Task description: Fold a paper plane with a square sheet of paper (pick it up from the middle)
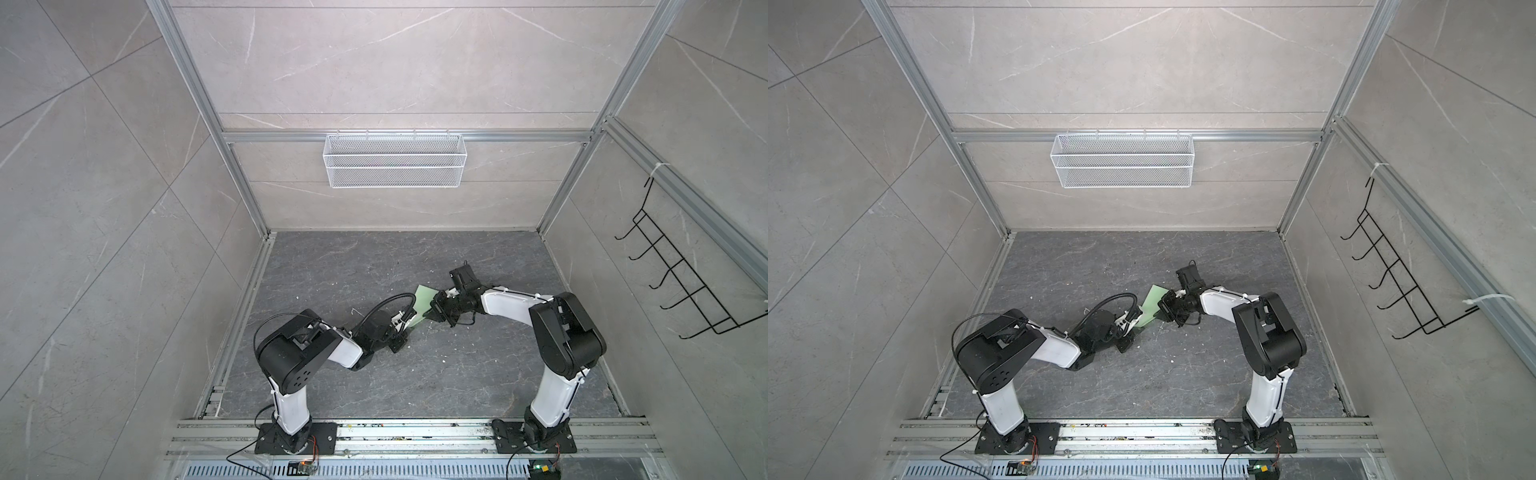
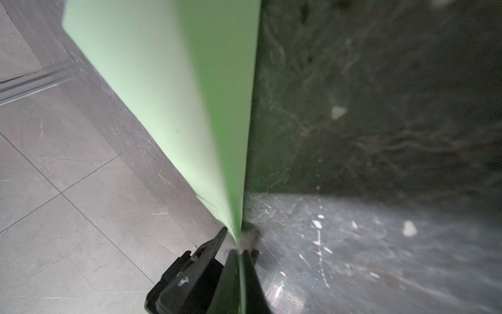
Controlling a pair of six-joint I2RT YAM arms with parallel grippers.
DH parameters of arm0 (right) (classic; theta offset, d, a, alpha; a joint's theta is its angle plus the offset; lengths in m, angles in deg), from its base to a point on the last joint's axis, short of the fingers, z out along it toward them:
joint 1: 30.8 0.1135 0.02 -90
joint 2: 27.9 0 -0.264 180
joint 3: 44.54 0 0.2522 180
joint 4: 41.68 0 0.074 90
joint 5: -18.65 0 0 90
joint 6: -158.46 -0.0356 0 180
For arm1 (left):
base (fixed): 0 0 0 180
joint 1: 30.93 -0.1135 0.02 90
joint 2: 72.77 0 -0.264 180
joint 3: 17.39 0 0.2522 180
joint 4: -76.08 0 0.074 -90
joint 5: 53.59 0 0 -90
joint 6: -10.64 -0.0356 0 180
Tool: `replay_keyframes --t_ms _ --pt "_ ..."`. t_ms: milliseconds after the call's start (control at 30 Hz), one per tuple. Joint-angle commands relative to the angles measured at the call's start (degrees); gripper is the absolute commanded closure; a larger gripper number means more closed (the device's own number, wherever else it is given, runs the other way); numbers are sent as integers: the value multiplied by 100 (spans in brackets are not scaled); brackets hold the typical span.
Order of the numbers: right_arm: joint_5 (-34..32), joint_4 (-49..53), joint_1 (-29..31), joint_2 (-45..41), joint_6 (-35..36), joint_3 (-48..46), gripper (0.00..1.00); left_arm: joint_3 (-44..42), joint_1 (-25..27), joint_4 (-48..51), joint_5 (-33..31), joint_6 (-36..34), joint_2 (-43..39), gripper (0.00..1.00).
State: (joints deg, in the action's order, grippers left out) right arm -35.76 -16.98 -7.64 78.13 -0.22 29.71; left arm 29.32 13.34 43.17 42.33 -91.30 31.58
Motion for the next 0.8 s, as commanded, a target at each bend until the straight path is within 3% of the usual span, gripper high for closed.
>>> replay_keyframes --t_ms 0,367,767 --pt "-44 185 -31 56 -108 88 93 -41 26 -412 -52 122 57 73" --pt "46 261 -31 81 -128 187 89 -66 19 -513 -126 157 181 84" --pt "-104 461 -64 -118 174 304 52 -3 2 13 68 883 129 91"
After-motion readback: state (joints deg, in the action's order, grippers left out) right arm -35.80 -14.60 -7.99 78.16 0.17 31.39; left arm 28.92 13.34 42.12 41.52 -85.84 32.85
